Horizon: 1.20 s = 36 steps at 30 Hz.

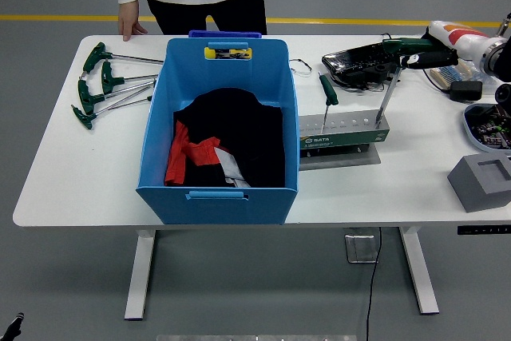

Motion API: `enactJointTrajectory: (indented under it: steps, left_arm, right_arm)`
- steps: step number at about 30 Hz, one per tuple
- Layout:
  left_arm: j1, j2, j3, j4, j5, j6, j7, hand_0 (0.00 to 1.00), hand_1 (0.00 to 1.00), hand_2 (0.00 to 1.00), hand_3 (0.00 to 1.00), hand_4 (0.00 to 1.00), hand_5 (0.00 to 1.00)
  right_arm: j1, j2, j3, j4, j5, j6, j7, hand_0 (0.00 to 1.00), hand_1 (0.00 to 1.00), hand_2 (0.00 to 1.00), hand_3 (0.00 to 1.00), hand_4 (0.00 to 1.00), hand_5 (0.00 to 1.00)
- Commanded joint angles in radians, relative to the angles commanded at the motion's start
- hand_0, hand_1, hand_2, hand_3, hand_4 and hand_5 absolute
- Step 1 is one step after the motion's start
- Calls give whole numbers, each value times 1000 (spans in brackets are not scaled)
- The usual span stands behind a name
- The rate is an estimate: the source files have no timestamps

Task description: Lift tool from toolbox,place it in box,lift tool from toolbox,place it in box

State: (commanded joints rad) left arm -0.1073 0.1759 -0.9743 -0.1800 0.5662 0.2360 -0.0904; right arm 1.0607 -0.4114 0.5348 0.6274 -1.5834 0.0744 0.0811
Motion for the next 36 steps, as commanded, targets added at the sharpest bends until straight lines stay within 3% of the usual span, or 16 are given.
enactJointTrajectory:
  steps: [18,36]
  left_arm:
    - [11,-5,-27,0,24,5,8,919,933,924,764,710,795]
    - [20,-5,-35,0,29,5,6,919,931,923,765,710,795]
  right_arm:
    - [-13,-39,40,101,-41,11,16,79,2,41,29,757,714]
    - [13,-80,74,189,-63,25,11,62,2,41,30,751,696]
